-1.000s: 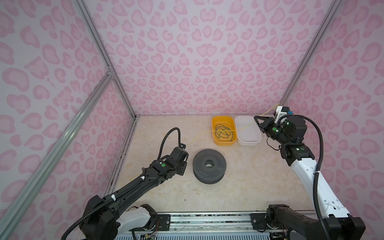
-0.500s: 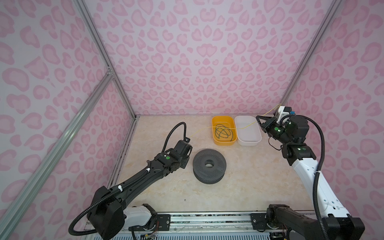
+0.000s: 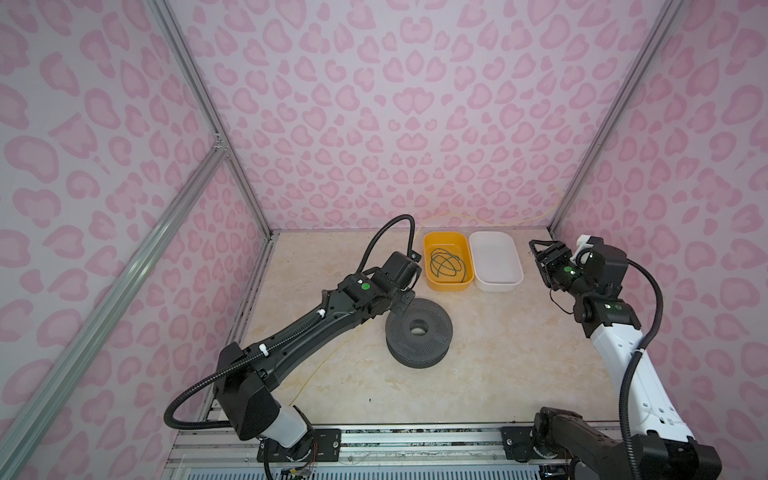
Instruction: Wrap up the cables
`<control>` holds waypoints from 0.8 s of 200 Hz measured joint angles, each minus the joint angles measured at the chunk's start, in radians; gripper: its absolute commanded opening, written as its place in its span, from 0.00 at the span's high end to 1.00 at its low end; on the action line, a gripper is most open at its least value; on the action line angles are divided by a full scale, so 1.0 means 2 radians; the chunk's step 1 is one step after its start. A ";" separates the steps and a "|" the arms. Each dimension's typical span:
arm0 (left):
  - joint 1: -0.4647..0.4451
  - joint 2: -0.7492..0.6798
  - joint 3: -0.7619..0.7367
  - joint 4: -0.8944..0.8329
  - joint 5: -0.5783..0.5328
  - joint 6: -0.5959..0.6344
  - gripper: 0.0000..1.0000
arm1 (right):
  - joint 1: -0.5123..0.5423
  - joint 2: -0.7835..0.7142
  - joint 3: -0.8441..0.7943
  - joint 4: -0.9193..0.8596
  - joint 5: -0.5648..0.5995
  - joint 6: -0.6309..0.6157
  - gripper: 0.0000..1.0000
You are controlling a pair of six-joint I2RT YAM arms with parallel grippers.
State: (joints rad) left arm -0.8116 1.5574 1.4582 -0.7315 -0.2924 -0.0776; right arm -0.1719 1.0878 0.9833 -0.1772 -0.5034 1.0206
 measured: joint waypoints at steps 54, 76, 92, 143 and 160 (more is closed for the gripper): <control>-0.011 0.065 0.073 0.026 0.063 -0.005 0.97 | 0.023 -0.035 -0.032 -0.003 -0.006 0.026 0.29; -0.015 0.080 0.090 0.038 0.088 -0.004 0.97 | 0.081 -0.034 -0.031 0.009 -0.009 0.034 0.31; -0.018 0.088 0.101 0.045 0.111 0.002 0.97 | 0.130 -0.022 -0.017 0.020 -0.008 0.034 0.34; -0.025 0.090 0.101 0.067 0.162 0.028 0.96 | 0.243 0.050 0.029 0.064 -0.003 0.019 0.57; -0.025 0.088 0.099 0.075 0.170 0.034 0.96 | 0.265 0.070 0.037 0.068 -0.008 0.015 0.61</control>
State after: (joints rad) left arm -0.8612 1.7325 1.6566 -0.5819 0.0467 -0.0101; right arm 0.3584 1.2285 1.0565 -0.0402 -0.5201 1.0512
